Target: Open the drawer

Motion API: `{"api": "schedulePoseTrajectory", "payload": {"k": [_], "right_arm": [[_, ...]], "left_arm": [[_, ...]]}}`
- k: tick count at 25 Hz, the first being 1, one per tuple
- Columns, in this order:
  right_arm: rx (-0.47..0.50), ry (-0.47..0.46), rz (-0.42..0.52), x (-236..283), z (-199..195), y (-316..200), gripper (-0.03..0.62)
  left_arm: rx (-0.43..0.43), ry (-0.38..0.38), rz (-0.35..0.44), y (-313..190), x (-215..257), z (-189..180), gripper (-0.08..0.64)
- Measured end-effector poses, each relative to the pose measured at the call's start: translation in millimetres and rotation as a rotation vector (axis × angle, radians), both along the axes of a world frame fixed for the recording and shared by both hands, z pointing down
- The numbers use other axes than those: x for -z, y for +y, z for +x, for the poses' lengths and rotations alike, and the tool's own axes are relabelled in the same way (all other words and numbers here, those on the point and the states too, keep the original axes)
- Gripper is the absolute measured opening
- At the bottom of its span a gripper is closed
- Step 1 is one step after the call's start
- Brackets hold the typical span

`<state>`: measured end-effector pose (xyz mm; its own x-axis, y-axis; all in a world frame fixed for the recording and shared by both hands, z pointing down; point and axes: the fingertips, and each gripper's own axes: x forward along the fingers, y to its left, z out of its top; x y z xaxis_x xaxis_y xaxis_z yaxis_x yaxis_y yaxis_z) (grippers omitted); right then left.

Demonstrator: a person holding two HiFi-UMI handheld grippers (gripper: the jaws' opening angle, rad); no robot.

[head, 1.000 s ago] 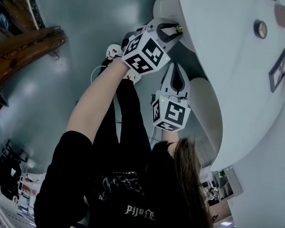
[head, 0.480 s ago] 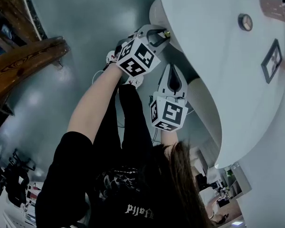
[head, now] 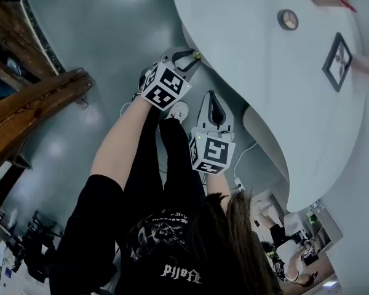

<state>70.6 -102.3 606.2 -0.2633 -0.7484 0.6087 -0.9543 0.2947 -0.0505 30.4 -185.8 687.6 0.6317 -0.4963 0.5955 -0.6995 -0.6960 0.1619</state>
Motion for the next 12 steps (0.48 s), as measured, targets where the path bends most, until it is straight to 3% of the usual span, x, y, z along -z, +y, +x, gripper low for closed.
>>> {"api": "schedulePoseTrajectory", "payload": {"k": [8,12], "right_arm": [[0.005,-0.011,-0.013,15.6,-8.2,1.0,0.026],[0.01,-0.008,-0.014,21.5,-6.6,-2.7,0.026]], "left_arm": [[0.0,-0.042,-0.066,10.8,1.1,-6.6,0.118],[-0.011,-0.045,-0.136,15.5,0.4,-9.0,0.118]]}}
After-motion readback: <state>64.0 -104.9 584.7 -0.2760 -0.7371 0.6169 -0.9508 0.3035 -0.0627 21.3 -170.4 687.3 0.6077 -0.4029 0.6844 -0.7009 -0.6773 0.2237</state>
